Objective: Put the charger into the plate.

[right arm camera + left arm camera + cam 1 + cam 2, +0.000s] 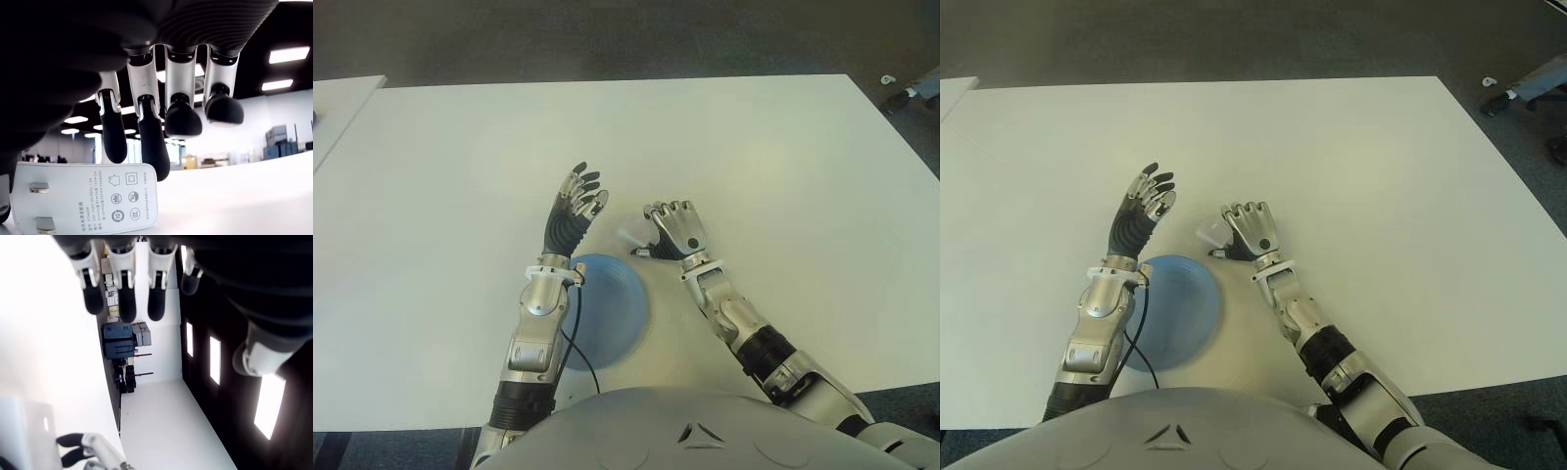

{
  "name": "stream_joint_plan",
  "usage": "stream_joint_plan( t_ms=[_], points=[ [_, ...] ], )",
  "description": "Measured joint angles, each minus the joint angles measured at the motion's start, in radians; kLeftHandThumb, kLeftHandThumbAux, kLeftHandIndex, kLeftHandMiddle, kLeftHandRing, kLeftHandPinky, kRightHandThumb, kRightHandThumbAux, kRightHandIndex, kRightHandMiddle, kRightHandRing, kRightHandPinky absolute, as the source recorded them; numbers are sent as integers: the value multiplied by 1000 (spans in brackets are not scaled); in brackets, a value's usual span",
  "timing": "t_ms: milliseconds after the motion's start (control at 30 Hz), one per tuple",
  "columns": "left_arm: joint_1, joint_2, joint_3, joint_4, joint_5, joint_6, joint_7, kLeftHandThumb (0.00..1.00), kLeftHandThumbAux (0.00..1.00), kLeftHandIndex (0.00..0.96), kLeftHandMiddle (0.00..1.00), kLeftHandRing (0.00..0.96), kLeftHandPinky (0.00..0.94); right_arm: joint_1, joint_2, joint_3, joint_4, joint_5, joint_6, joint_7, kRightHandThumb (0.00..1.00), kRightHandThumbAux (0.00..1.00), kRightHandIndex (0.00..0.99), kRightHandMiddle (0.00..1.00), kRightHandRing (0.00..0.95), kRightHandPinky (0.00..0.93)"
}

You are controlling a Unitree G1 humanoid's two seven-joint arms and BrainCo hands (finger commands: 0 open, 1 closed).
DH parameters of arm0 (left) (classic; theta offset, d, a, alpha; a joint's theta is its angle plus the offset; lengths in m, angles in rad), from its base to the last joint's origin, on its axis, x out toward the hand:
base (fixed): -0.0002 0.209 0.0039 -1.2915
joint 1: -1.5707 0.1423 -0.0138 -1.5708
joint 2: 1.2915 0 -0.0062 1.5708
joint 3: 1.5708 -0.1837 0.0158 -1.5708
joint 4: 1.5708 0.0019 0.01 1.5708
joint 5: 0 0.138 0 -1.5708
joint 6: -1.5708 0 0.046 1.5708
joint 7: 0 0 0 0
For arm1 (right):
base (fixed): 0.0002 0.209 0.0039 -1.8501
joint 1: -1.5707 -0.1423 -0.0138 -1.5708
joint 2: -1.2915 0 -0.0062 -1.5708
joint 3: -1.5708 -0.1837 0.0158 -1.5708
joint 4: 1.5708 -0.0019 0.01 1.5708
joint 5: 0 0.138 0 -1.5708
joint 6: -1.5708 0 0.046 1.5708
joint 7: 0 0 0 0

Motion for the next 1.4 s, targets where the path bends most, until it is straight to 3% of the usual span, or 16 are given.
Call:
stream_joint_plan(
  t_ms=[1200, 1400],
  points=[
    [0, 2, -3, 0, 0, 0, -1, 0, 485, 0, 225, 224, 211, -93, -3, -19, 152, 102, -32, -38, 711, 716, 440, 843, 843, 829],
    [0, 2, -4, 0, 0, 0, -1, 0, 485, 0, 216, 216, 196, -123, -18, -21, 192, 103, -35, -63, 707, 712, 435, 750, 735, 714]
  ],
)
